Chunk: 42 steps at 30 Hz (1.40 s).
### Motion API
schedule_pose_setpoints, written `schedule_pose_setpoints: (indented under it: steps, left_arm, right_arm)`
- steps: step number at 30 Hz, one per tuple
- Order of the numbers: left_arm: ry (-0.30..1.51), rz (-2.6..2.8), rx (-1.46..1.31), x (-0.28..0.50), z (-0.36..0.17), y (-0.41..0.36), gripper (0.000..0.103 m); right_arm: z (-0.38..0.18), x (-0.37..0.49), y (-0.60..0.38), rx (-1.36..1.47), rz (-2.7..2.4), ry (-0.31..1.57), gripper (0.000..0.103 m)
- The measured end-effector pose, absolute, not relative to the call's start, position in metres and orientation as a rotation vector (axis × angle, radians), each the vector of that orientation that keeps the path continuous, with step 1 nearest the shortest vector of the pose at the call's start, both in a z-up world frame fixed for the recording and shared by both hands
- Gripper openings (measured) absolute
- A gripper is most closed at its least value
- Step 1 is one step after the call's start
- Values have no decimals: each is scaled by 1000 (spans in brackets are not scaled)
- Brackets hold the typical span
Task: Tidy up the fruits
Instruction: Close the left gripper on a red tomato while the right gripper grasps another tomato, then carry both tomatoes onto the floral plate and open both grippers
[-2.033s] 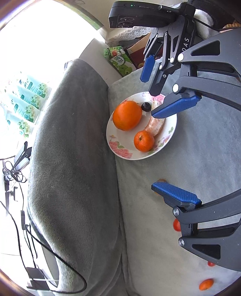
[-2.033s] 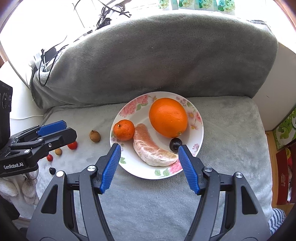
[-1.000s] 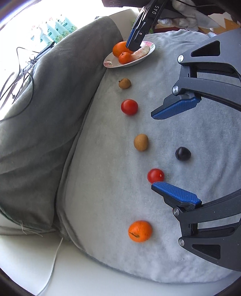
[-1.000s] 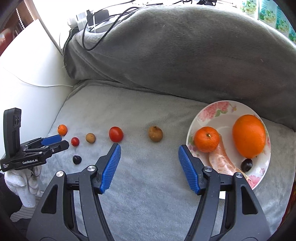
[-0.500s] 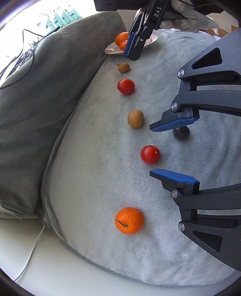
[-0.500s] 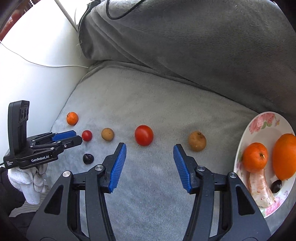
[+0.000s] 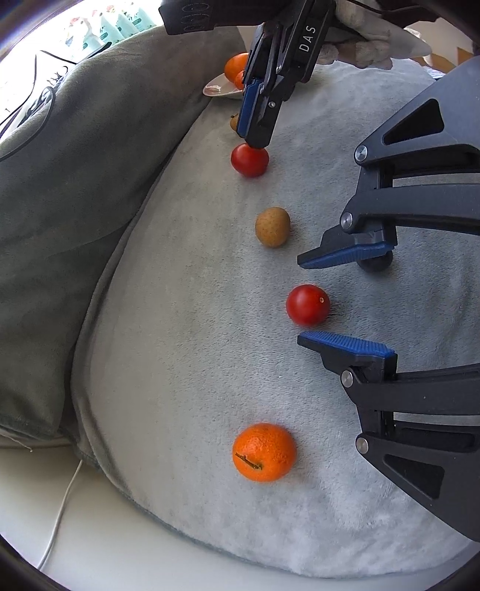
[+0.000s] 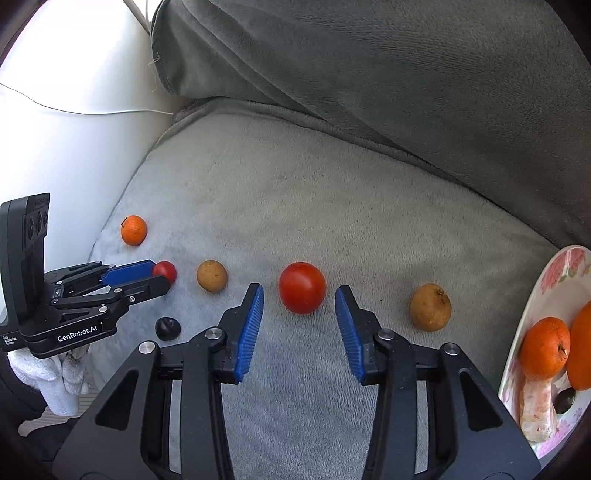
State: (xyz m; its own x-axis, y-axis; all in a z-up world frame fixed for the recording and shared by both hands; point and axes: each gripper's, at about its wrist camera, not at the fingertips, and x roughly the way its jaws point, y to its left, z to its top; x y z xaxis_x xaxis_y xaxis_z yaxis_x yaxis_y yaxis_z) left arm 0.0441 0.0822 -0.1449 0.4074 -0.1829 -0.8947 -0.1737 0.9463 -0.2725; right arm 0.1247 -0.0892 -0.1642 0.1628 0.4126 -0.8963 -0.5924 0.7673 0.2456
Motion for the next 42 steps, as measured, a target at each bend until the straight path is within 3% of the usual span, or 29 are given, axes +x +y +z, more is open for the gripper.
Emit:
schedule_pose_setpoints:
  steps: [10, 16, 42]
  left_arm:
    - [1173, -8, -350, 48, -153, 82, 23]
    - [1166, -8, -340, 48, -153, 82, 22]
    - [1094, -58, -328, 38, -121, 72, 22]
  right_arm:
    - [-174, 131, -82, -182, 709, 1229, 38]
    - [-179, 133, -80, -179, 702, 1241, 32]
    - [-137, 110, -134, -74, 666, 1149, 31]
